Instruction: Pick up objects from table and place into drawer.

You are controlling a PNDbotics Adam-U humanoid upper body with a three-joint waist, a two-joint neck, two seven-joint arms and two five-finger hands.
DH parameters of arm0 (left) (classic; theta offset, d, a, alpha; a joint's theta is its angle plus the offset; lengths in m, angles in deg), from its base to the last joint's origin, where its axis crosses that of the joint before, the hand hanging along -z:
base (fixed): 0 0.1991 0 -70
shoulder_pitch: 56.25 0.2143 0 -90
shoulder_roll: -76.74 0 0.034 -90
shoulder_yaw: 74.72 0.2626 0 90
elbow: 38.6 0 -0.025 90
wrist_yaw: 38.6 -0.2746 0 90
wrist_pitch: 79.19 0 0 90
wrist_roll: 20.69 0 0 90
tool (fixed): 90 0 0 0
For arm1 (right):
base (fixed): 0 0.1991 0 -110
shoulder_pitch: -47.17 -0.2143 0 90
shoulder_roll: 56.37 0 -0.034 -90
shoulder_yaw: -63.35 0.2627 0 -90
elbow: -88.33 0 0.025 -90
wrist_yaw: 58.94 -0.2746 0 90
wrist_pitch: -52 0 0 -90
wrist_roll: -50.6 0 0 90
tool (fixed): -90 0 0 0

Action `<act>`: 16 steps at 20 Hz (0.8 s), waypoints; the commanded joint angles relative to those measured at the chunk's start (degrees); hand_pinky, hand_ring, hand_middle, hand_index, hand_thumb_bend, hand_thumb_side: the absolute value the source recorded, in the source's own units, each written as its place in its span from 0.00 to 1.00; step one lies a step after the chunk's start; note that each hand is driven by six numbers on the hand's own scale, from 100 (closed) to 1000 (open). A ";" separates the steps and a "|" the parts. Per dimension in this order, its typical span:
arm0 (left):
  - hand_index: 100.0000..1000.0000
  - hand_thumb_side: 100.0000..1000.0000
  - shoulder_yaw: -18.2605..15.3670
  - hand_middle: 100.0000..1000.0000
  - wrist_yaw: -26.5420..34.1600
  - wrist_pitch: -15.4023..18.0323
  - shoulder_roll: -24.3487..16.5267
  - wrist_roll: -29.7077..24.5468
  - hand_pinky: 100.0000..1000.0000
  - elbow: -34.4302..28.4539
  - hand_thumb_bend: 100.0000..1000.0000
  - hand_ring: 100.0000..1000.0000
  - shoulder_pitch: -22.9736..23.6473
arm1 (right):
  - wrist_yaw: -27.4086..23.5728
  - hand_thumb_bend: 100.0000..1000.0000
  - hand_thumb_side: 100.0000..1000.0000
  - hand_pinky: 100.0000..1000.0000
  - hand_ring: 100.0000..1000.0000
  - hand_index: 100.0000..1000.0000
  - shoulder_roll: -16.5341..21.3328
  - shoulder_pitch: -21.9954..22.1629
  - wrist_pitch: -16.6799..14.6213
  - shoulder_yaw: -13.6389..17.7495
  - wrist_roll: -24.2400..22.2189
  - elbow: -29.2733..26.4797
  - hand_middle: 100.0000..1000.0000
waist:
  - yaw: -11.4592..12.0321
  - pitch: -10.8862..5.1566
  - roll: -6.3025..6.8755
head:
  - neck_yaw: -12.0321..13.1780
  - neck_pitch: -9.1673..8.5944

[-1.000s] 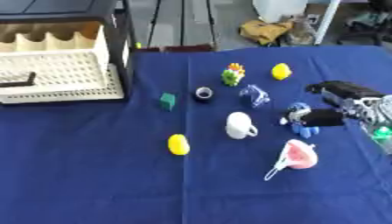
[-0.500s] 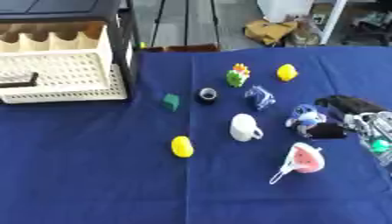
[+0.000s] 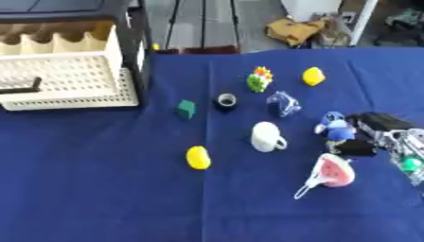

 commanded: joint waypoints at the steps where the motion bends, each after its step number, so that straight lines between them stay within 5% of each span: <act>1: 0.87 1.00 -0.07 0.73 -0.11 -0.11 -0.57 -0.08 0.43 -0.75 0.00 0.67 -0.56 | -0.50 0.30 0.77 0.82 0.92 0.99 1.40 -0.81 0.06 0.69 0.30 -0.02 0.85 | 0.00 -1.02 -0.06 | 0.03 -0.65; 2: 0.87 1.00 0.00 0.73 -0.10 -0.12 -0.52 -0.13 0.43 -0.75 0.00 0.67 -0.59 | -0.21 0.27 0.84 0.81 0.91 0.98 1.36 -0.76 0.36 0.90 0.48 0.45 0.84 | 0.31 -0.85 0.01 | -0.30 -0.96; 5: 0.87 1.00 0.19 0.73 -0.22 -0.09 -0.34 -0.32 0.43 -0.75 0.00 0.67 -0.66 | 0.60 0.24 0.85 0.81 0.91 0.97 0.75 -1.10 1.18 1.10 1.64 2.21 0.83 | 0.93 -0.60 0.08 | -0.80 -1.35; 9: 0.87 1.00 0.34 0.73 -0.29 -0.21 -0.32 -0.58 0.43 -0.75 0.00 0.67 -0.63 | 0.76 0.01 0.83 0.76 0.87 0.88 0.72 -1.43 1.78 1.02 4.07 2.04 0.74 | 0.75 -0.48 0.14 | -0.68 -0.95; 11: 0.87 1.00 0.39 0.73 -0.32 -0.30 -0.32 -0.79 0.43 -0.75 0.00 0.67 -0.63 | 0.46 0.00 0.80 0.74 0.86 0.86 0.93 -1.31 2.11 0.89 5.14 1.58 0.70 | 0.60 -0.46 0.13 | -0.56 -0.90; 16: 0.87 1.00 0.30 0.73 -0.37 -0.45 -0.24 -0.93 0.43 -0.75 0.00 0.67 -0.66 | 0.34 0.00 0.52 0.66 0.77 0.78 1.40 -0.84 2.32 0.30 6.48 0.49 0.55 | 0.53 -0.51 0.04 | -0.39 -0.74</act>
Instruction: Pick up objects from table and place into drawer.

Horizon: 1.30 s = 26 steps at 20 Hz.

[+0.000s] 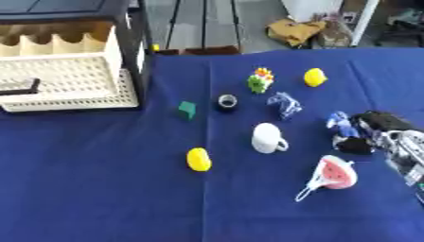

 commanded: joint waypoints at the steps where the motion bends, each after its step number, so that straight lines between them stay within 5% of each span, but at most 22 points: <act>1: 0.87 1.00 -0.17 0.73 -0.17 -0.03 -0.29 -0.19 0.43 -0.75 0.00 0.67 -0.66 | 0.06 0.00 0.47 0.65 0.76 0.76 1.84 -0.32 0.17 -0.05 0.77 -1.29 0.52 | -0.10 -1.04 -0.03 | 0.15 -0.16; 4: 0.87 1.00 -0.28 0.73 -0.18 -0.06 -0.22 -0.13 0.43 -0.75 0.00 0.67 -0.63 | 0.49 0.00 0.34 0.60 0.67 0.69 1.92 -0.17 0.59 -0.10 1.47 -1.60 0.43 | -0.08 -1.03 -0.04 | 0.11 -0.05; 10: 0.87 1.00 -0.23 0.73 -0.10 -0.18 -0.15 -0.19 0.43 -0.75 0.00 0.67 -0.59 | -0.31 0.00 0.39 0.50 0.52 0.50 2.02 -0.03 1.59 0.16 4.40 -3.28 0.29 | -0.26 -0.99 -0.06 | 0.21 -0.09; 16: 0.87 1.00 -0.21 0.73 -0.07 -0.33 -0.21 -0.38 0.43 -0.75 0.00 0.67 -0.43 | -4.33 0.00 0.47 0.47 0.48 0.42 3.21 0.57 2.47 0.12 6.64 -8.49 0.22 | -0.27 -1.26 -0.17 | 0.54 -0.07; 26: 0.87 1.00 -0.46 0.73 0.04 -0.31 -0.12 -0.08 0.43 -0.75 0.00 0.67 -0.19 | -11.42 0.00 0.38 0.45 0.42 0.33 5.96 0.67 6.08 1.94 8.37 -19.36 0.14 | -0.03 -1.54 -0.47 | 1.06 0.09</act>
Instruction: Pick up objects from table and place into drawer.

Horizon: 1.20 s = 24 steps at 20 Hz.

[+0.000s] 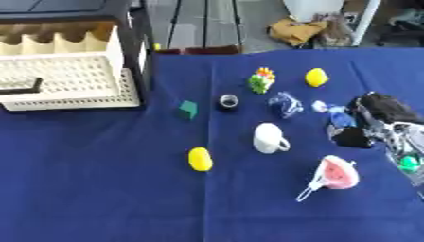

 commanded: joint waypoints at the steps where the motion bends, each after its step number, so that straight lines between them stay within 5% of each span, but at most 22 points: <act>1: 0.87 1.00 -0.46 0.73 0.06 0.02 -0.52 0.14 0.43 -0.75 0.00 0.67 -0.24 | -2.65 0.00 0.38 0.45 0.42 0.33 3.07 -1.08 1.30 1.63 1.03 -4.42 0.14 | 0.22 -1.56 -0.23 | 0.29 0.02; 6: 0.87 1.00 -0.45 0.73 0.12 0.00 -0.45 0.21 0.43 -0.75 0.00 0.67 -0.06 | -5.50 0.00 0.40 0.44 0.40 0.29 4.21 -2.10 3.00 2.41 2.46 -9.18 0.11 | 0.56 -1.62 -0.50 | 0.41 0.12; 10: 0.87 1.00 -0.43 0.73 0.17 -0.07 -0.42 0.19 0.42 -0.75 0.00 0.67 0.01 | -7.31 0.00 0.33 0.43 0.40 0.28 4.53 -3.29 3.84 2.77 3.99 -11.80 0.10 | 0.90 -1.73 -0.72 | 0.42 -0.05; 24: 0.87 1.00 -0.12 0.73 0.49 -0.18 -0.37 -0.18 0.42 -0.75 0.00 0.67 0.00 | -13.00 0.00 0.26 0.43 0.39 0.26 2.40 -12.31 2.84 1.49 8.96 -19.02 0.09 | 3.01 -2.27 -1.90 | -0.04 -0.84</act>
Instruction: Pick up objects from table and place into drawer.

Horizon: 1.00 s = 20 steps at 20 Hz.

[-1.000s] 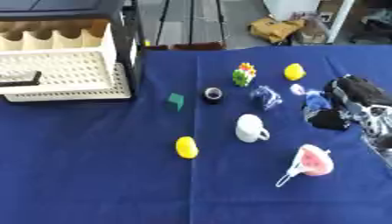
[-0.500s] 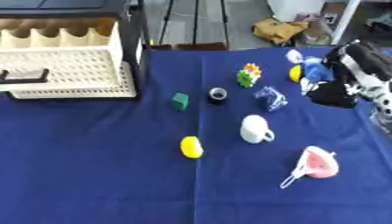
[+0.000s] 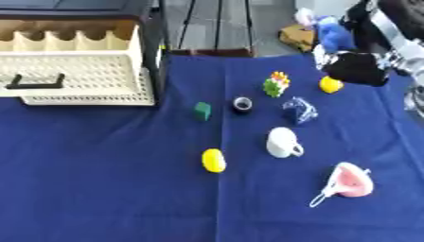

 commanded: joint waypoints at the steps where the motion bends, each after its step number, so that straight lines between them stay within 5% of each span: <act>1: 0.88 1.00 -0.11 0.73 0.20 -0.09 -0.41 -0.20 0.42 -0.75 0.00 0.67 -0.47 | -1.26 0.00 0.26 0.42 0.39 0.25 0.38 -2.51 -0.44 0.15 0.97 -1.99 0.10 | 0.39 -1.77 -0.14 | -0.18 -0.98; 11: 0.87 1.00 0.08 0.73 0.44 -0.07 -0.16 -0.47 0.42 -0.75 0.00 0.65 -0.72 | -3.13 0.00 0.26 0.42 0.39 0.24 -3.12 -9.83 -1.76 -1.61 1.69 -2.58 0.10 | 3.82 -2.02 -1.67 | -1.02 -1.83; 20: 0.87 1.00 0.51 0.73 0.80 0.08 0.83 -0.91 0.42 -0.75 0.00 0.59 -1.60 | -2.12 0.00 0.27 0.42 0.39 0.22 -7.18 -16.03 -4.20 -3.17 3.55 4.45 0.10 | 8.66 -1.52 -3.23 | -4.27 -3.56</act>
